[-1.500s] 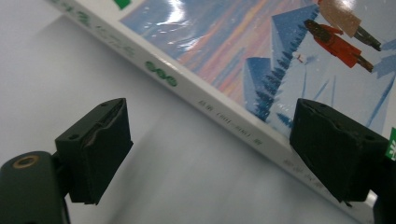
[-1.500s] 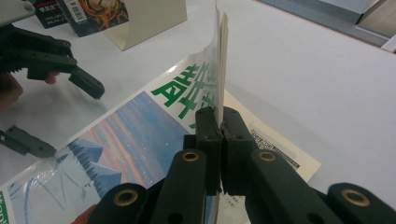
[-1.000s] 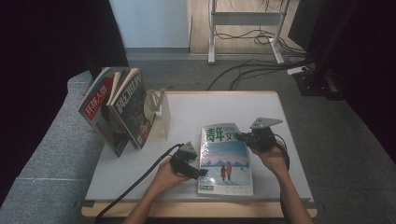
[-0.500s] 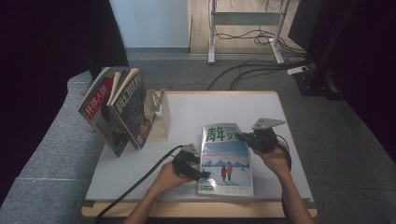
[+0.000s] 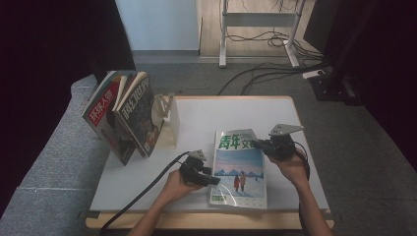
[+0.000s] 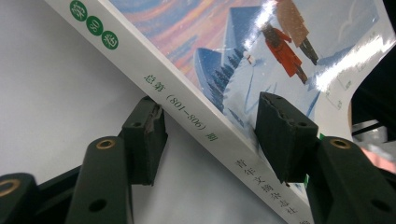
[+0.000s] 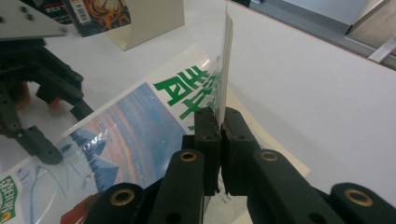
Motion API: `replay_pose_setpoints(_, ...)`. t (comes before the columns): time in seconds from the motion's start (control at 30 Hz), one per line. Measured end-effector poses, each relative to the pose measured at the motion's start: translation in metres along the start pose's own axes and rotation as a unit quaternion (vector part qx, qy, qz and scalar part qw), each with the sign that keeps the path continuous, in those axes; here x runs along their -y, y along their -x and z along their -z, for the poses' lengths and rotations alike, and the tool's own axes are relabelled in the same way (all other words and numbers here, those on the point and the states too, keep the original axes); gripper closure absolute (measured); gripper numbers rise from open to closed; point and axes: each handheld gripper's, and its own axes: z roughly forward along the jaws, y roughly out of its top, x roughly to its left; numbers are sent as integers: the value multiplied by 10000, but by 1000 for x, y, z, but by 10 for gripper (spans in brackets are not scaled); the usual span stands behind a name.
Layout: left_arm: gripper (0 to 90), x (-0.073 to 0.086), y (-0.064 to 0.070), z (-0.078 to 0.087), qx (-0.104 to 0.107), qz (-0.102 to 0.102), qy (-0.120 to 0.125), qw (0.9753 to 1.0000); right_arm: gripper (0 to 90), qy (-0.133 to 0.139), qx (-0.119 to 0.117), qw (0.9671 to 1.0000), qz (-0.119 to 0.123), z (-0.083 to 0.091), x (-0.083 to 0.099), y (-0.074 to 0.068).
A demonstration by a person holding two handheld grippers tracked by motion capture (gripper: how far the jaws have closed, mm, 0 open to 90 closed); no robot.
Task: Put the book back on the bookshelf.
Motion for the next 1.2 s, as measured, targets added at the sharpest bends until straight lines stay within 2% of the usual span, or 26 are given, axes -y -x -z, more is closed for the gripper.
replay_pose_setpoints(0.2,502,0,0,0,134,-1,61,9999,852,8,35,9999,-149,-2,2,4)
replay_pose_setpoints(0.33,513,-2,-3,4,123,-82,94,9998,861,-11,137,9998,-169,-4,-1,5)
replay_pose_setpoints(0.43,526,-5,-9,10,-14,-144,140,9998,862,27,176,9998,-122,-6,-6,6)
replay_pose_setpoints(0.5,538,-8,-13,15,-196,-221,215,9993,862,70,214,9997,-91,-7,-13,6)
replay_pose_setpoints(0.6,560,-13,-19,23,-489,-328,398,9975,862,195,306,9993,-47,-8,-27,6)
replay_pose_setpoints(0.67,565,-12,-19,27,-608,-413,472,9962,860,250,304,9992,40,-8,-36,4)
replay_pose_setpoints(0.83,574,1,-18,30,-613,-384,704,9949,857,235,228,9994,138,-10,-40,-1)
replay_pose_setpoints(1.07,589,5,-14,35,-614,-432,710,9946,845,237,38,9997,-71,-10,-29,5)
replay_pose_setpoints(1.2,594,11,-15,38,-552,-386,772,9947,832,214,-28,9997,-81,-11,-27,4)
